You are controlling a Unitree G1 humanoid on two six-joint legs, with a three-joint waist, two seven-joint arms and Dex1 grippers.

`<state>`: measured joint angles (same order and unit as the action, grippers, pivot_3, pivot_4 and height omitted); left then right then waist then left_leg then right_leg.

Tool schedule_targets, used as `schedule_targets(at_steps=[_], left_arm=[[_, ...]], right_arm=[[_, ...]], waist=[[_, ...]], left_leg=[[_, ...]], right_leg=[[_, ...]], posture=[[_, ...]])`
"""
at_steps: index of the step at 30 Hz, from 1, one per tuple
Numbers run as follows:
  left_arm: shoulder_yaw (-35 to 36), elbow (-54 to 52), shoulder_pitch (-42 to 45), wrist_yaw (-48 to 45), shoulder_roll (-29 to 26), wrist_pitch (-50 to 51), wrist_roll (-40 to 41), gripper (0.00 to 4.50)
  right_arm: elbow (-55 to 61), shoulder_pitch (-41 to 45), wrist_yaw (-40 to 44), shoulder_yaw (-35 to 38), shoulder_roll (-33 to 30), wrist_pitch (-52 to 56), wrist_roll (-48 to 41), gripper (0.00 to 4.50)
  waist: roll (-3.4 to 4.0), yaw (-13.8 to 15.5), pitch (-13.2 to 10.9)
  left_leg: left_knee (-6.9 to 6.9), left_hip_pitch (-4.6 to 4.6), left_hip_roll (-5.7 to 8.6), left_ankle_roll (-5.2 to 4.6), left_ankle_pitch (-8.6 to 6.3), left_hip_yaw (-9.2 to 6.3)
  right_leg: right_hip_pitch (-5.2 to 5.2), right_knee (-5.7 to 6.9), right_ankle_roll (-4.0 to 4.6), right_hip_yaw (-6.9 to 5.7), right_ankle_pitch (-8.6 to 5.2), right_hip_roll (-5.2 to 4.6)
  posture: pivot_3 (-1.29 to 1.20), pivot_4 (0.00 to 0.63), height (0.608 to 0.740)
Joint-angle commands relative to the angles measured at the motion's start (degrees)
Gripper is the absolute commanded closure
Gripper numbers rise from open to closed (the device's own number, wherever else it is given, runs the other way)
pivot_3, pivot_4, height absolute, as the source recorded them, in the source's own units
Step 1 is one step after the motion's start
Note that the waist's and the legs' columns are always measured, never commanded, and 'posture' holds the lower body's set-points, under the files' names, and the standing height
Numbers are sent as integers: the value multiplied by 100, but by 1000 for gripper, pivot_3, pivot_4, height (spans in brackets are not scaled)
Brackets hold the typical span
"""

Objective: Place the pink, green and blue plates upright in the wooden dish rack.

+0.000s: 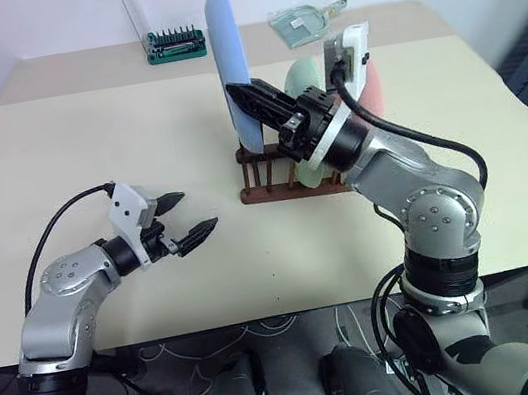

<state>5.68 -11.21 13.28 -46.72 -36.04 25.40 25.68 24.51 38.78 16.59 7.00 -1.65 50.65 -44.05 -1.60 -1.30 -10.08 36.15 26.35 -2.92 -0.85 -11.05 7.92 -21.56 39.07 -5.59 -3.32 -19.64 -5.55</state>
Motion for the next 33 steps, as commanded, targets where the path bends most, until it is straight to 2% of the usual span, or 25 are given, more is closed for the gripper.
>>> schedule_targets(at_steps=[1, 17, 20, 27, 33], left_arm=[[67, -190, 50, -26, -22, -81, 38, 37], [90, -389, -116, 91, -13, -40, 39, 37], [84, -371, -109, 98, -4, -54, 30, 0], [69, -328, -82, 95, 8, -66, 18, 0], [63, -304, -68, 83, 12, -70, 15, 0]], right_arm=[[61, 33, -115, 66, -7, -26, -257, 4500], [-408, -70, -767, 196, 15, 105, -793, 4500], [-424, -77, -810, 172, 0, 87, -820, 3500], [-366, -39, -809, 48, -107, 10, -703, 106], [-240, 64, -728, -147, -375, -104, -467, 106]], waist=[[0, -1, 0], [0, -4, 0], [0, -3, 0], [0, -4, 0], [1, -1, 0]], left_leg=[[0, 0, 0, 0, 0, 0], [-1, 0, 0, -1, 0, 0], [-1, 1, 0, -1, 0, 0], [-1, 1, 0, -1, -1, 0], [-1, 1, 0, -1, -1, 0]], right_leg=[[0, 0, 0, 0, 0, 0], [-1, -1, 0, 1, 0, -1], [-1, -1, 0, 1, 0, -1], [-1, -2, 0, 2, 0, -2], [-1, -3, 0, 2, 0, -3]], posture=[[0, 150, 732], [0, 150, 732], [0, 150, 732], [0, 150, 732], [0, 150, 732]])
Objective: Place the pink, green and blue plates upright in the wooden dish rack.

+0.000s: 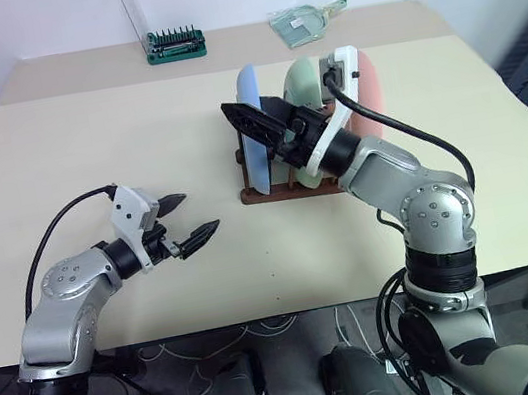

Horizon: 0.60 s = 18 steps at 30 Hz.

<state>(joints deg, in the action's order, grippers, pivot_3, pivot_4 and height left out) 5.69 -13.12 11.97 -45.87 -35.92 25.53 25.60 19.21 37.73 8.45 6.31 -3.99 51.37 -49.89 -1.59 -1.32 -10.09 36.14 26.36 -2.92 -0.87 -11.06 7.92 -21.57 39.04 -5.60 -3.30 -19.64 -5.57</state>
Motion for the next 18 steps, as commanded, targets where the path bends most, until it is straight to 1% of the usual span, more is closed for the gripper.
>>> schedule_targets(at_steps=[1, 4, 7, 9, 11, 12, 14, 18], left_arm=[[59, -101, 73, -5, 3, -85, 22, 0], [43, -103, 93, 1, 18, -77, 21, 0], [29, -87, 117, 11, 45, -81, 9, 0], [16, -66, 136, 32, 76, -88, -8, 0], [-3, -39, 175, 59, 115, -105, -29, 0], [10, 84, 230, 51, 132, -169, -55, 0], [33, 288, 316, 31, 153, -274, -103, 0], [41, 502, 389, 15, 185, -407, -163, 0]], right_arm=[[335, 235, 142, -138, -247, -234, 215, 106], [448, 384, 304, -260, -535, -361, 438, 106], [574, 548, 564, -391, -968, -536, 767, 106], [766, 612, 943, -504, -1389, -750, 1008, 106], [1060, 554, 1432, -642, -2020, -1116, 1425, 106], [1179, 335, 1686, -458, -2418, -1327, 1577, 106], [1263, -170, 2067, 148, -2990, -1621, 1582, 106], [1292, -1045, 2461, 1215, -3583, -1813, 1342, 106]], waist=[[0, 1, 0], [2, -1, -1], [2, 2, -1], [3, 12, -2], [4, 23, -3], [5, 49, -3], [-1, 81, 0], [0, 57, 0]], left_leg=[[0, 0, 0, 0, 0, 0], [0, 0, 0, 0, 0, 0], [0, 1, 0, 0, 0, 0], [0, 2, 0, 0, 0, 0], [0, 2, 0, -1, -1, 0], [1, 4, 1, -3, -2, 1], [1, 4, 2, -10, -6, 0], [0, 4, 3, -21, -13, -1]], right_leg=[[0, 0, 0, 0, 0, 0], [-2, 0, 0, 0, 0, 0], [-2, 0, 0, 0, 0, -1], [-2, -2, 0, 0, 0, -2], [-1, -4, 0, 0, 0, -2], [-2, -6, 0, -1, 0, -2], [5, -21, -2, -4, 0, -2], [26, -57, -8, -10, 4, -3]], posture=[[0, 150, 732], [0, 150, 732], [0, 150, 732], [0, 150, 732], [0, 150, 732], [0, 150, 732], [0, 150, 732], [0, 150, 732]])
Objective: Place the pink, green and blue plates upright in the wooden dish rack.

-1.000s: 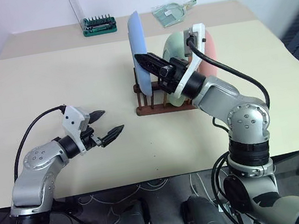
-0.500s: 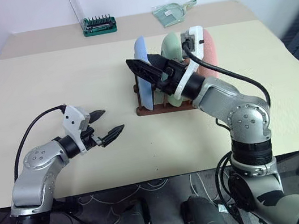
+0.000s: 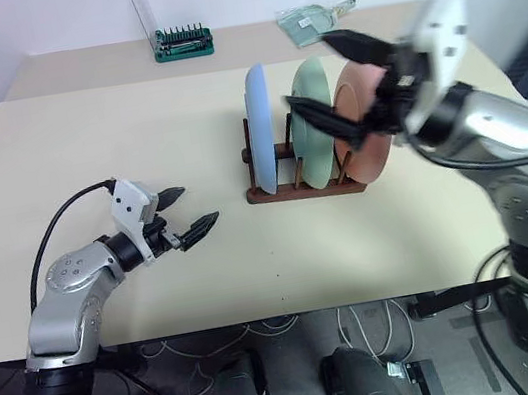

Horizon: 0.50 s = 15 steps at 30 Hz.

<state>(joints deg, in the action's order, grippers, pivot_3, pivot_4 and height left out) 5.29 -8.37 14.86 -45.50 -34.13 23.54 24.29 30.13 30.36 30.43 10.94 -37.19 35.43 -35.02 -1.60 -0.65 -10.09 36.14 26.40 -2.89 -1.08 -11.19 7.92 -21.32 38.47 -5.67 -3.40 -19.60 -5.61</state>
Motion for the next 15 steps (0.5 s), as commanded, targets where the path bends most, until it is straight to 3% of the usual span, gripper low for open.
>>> schedule_targets(at_steps=[1, 4, 7, 15], left_arm=[[68, 41, 106, -8, 19, -225, -48, 0], [100, 562, 212, -102, -15, -427, -156, 0], [-6, 1081, 321, -197, -22, -680, -351, 0], [-50, 1373, 317, -84, 71, -1041, -635, 0]], right_arm=[[205, -517, 360, 997, -370, -252, -201, 106], [369, -1898, 832, 1950, -544, -246, -345, 106], [62, -3050, 988, 2105, -492, -524, 111, 106], [-1288, -3332, 740, 1429, 105, -1793, 1104, 106]], waist=[[1, -17, -1], [2, 3, 0], [5, 14, 4], [16, -46, 4]], left_leg=[[0, -1, 0, 0, 0, 0], [-2, -4, -4, 0, 1, -2], [-7, -13, -4, -1, -1, -8], [-2, -32, -4, -7, -2, -1]], right_leg=[[1, -1, 0, 0, 0, 0], [6, -2, 1, 0, 0, 1], [30, -23, 0, -11, 0, 3], [36, -23, -7, 1, 17, 3]], posture=[[0, 150, 732], [0, 150, 732], [0, 150, 732], [0, 150, 732]])
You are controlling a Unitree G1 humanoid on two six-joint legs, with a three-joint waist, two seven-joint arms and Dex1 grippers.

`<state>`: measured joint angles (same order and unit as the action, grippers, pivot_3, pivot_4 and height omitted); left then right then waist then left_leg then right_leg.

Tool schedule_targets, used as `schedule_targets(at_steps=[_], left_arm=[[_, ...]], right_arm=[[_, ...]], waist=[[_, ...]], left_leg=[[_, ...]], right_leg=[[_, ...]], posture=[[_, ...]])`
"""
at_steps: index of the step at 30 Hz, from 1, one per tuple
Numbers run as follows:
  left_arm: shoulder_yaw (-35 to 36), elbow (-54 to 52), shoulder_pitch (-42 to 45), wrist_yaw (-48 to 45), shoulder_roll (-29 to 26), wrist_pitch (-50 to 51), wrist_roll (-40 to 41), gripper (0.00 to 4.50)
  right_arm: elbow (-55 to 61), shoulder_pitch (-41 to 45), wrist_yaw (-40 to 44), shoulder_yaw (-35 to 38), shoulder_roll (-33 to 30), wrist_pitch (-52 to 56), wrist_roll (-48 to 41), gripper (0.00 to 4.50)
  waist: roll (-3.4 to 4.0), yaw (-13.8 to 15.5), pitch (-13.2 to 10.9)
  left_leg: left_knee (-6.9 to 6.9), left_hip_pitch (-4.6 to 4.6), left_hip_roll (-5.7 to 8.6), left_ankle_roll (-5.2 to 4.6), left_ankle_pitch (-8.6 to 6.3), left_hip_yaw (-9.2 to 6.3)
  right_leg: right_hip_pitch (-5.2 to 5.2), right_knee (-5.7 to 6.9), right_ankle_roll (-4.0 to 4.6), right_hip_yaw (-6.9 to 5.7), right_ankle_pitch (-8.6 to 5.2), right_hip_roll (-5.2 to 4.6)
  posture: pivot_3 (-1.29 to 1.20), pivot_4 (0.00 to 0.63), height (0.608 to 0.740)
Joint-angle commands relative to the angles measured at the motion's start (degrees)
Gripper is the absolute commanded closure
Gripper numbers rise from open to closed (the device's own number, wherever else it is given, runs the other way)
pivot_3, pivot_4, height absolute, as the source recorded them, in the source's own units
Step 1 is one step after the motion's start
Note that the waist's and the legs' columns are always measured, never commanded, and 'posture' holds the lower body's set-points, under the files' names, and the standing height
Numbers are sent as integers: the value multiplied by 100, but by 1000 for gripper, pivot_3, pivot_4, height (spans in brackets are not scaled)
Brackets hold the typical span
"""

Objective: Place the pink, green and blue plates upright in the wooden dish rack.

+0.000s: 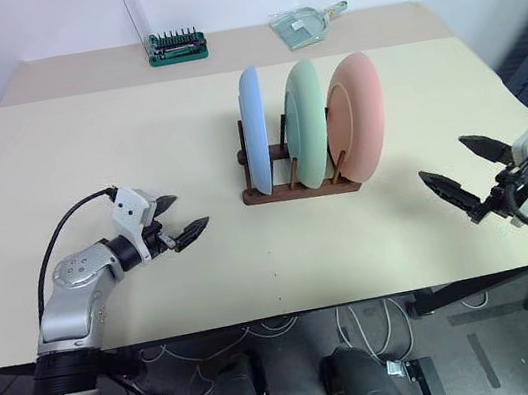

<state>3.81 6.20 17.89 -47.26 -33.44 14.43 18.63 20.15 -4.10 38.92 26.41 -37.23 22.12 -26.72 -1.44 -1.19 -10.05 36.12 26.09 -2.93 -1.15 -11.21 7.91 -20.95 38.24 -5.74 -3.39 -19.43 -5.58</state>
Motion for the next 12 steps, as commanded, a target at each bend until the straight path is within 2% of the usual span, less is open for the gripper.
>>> schedule_targets(at_steps=[1, 5, 12], left_arm=[[118, -112, -15, 99, 1, -109, -51, 0], [213, -420, -295, 115, -42, 43, 59, 0], [403, -988, -846, 290, -56, 343, 187, 0]], right_arm=[[-421, 179, -155, -184, 159, -516, 324, 106], [-1012, 381, -205, -345, 221, -844, 541, 106], [-1315, 567, -96, -580, 226, -954, 543, 106]], waist=[[2, 18, -1], [6, 21, 0], [9, 20, 1]], left_leg=[[-1, 0, 0, 1, 1, 0], [0, 2, 3, 1, 1, 1], [1, 1, 1, 2, 1, 1]], right_leg=[[0, 0, 0, 0, 0, 0], [0, -2, -1, 0, 0, 0], [3, -2, -1, 0, 0, -5]], posture=[[0, 150, 732], [0, 150, 732], [0, 150, 732]])
